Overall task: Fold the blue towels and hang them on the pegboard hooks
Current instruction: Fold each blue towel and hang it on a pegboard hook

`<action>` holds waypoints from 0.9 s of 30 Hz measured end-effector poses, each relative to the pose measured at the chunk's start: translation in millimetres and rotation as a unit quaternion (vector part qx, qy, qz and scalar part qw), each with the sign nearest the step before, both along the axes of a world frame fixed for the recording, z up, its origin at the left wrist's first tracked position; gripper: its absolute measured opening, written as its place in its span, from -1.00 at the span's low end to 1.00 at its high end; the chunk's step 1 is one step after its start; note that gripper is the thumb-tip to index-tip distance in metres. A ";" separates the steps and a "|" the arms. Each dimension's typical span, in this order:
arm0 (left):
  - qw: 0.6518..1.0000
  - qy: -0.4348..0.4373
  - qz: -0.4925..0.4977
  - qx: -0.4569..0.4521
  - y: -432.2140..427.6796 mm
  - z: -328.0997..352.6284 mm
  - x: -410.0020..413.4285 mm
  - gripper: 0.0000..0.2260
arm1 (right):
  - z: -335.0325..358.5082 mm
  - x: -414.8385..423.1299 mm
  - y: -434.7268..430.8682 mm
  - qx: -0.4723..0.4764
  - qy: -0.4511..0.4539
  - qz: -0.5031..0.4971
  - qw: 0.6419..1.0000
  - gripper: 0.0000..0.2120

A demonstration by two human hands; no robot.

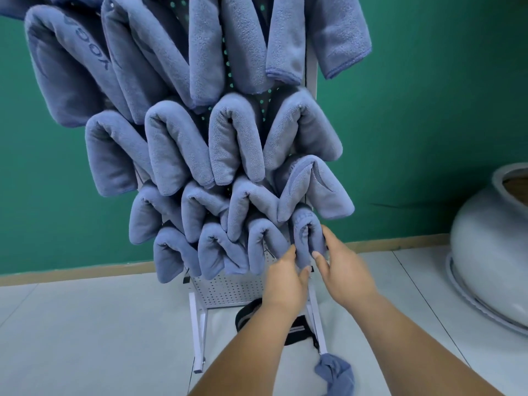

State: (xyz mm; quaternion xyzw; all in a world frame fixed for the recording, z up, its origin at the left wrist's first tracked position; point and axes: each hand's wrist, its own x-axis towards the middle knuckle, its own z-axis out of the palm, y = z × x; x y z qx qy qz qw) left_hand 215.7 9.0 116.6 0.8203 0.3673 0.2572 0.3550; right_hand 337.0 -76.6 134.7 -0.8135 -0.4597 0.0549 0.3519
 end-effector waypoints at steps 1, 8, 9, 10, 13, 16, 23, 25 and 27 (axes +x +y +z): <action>1.000 -0.001 -0.010 -0.002 -3.0 -1.1 -8.8 -0.61 | -1.6 -4.0 -5.6 -0.011 0.012 0.005 1.000 -0.49; 0.994 0.068 -0.034 -0.082 -21.9 -39.3 -91.0 -0.35 | -4.0 -40.8 -43.3 -0.232 -0.025 0.030 0.972 -0.24; 0.992 0.074 -0.036 -0.095 -25.8 -47.4 -105.9 -0.34 | -5.1 -48.4 -49.4 -0.252 -0.035 0.041 0.966 -0.25; 0.990 0.078 -0.040 -0.111 -29.8 -56.7 -121.5 -0.34 | -8.0 -56.7 -56.2 -0.268 -0.046 0.053 0.961 -0.27; 0.984 0.115 -0.049 -0.129 -42.1 -84.3 -172.8 -0.34 | -31.4 -83.7 -78.2 -0.300 -0.050 0.076 0.949 -0.30; 0.977 0.158 -0.032 -0.136 -49.9 -108.7 -218.7 -0.36 | -71.5 -108.0 -104.7 -0.345 -0.026 0.107 0.932 -0.30; 0.960 0.243 -0.038 -0.136 -66.1 -144.0 -270.7 -0.41 | -143.6 -154.2 -140.3 -0.440 0.040 0.140 0.886 -0.34; 0.954 0.258 -0.049 -0.144 -73.2 -154.2 -279.1 -0.46 | -156.3 -171.0 -143.4 -0.437 0.050 0.142 0.887 -0.34; 0.945 0.276 -0.066 -0.161 -80.8 -166.2 -284.7 -0.48 | -166.6 -188.6 -145.0 -0.442 0.057 0.155 0.882 -0.35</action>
